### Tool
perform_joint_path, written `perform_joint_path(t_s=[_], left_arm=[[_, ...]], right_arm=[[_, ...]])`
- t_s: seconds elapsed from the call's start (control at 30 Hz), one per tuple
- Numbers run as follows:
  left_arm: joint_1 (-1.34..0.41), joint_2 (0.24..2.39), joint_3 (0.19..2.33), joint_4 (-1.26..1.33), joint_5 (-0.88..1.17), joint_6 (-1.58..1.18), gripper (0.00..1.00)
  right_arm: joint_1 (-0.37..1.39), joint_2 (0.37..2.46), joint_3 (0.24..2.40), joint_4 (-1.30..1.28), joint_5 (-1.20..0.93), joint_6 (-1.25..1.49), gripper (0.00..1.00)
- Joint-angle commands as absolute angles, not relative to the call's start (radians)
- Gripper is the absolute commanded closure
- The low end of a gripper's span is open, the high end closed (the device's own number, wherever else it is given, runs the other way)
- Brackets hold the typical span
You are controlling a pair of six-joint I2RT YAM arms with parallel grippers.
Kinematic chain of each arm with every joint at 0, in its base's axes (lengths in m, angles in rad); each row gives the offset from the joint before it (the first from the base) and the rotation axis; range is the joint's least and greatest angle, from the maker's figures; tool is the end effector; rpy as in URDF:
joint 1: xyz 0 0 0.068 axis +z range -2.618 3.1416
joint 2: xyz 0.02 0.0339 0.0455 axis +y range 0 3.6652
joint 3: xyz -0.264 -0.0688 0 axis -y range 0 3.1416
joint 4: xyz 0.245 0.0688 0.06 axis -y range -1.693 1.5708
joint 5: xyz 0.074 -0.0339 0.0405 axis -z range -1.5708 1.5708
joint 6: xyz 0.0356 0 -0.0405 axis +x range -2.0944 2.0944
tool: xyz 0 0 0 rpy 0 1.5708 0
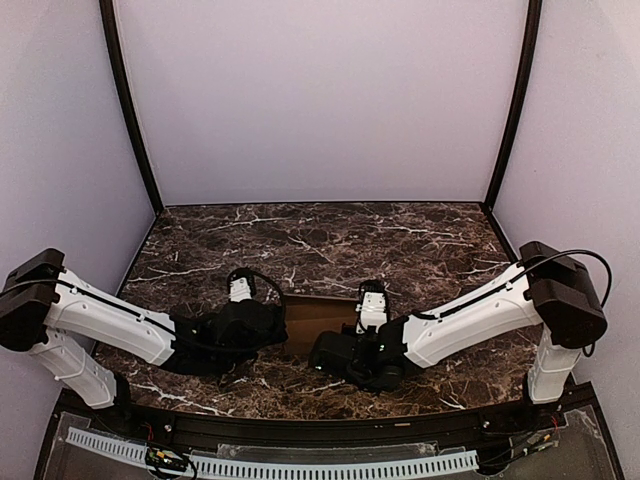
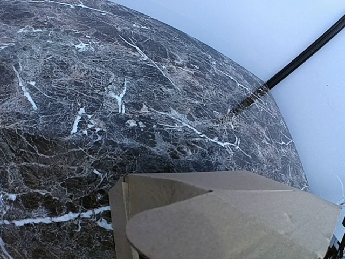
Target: Fold the paper box
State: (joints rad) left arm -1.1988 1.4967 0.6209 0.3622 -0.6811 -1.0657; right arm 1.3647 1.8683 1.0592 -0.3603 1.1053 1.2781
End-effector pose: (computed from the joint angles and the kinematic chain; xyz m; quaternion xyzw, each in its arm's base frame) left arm 0.1270 -0.2639 0.1771 -0.1139 0.8233 -0.3079 0.4630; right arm 0.1017 0.3312 0.1472 0.0684 0.8378 0.0375 0.5404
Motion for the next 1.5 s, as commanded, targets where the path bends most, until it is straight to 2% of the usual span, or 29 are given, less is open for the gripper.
perform_joint_path(t_s=[0.0,0.63,1.47], left_arm=[[-1.209,1.524,0.601,0.27,-0.564,-1.064,0.99],[-1.209,1.52,0.608,0.245,-0.574,-1.04,0.99],[-1.207,1.538,0.643,0.347,-0.484,-1.017,0.99]], right_arm=[[1.372,1.895,1.054,-0.412,1.062,1.289,1.0],[1.388,1.794,1.071,-0.397,1.094,1.198,1.0],[1.389,1.798,1.071,-0.318,1.062,1.103,1.0]])
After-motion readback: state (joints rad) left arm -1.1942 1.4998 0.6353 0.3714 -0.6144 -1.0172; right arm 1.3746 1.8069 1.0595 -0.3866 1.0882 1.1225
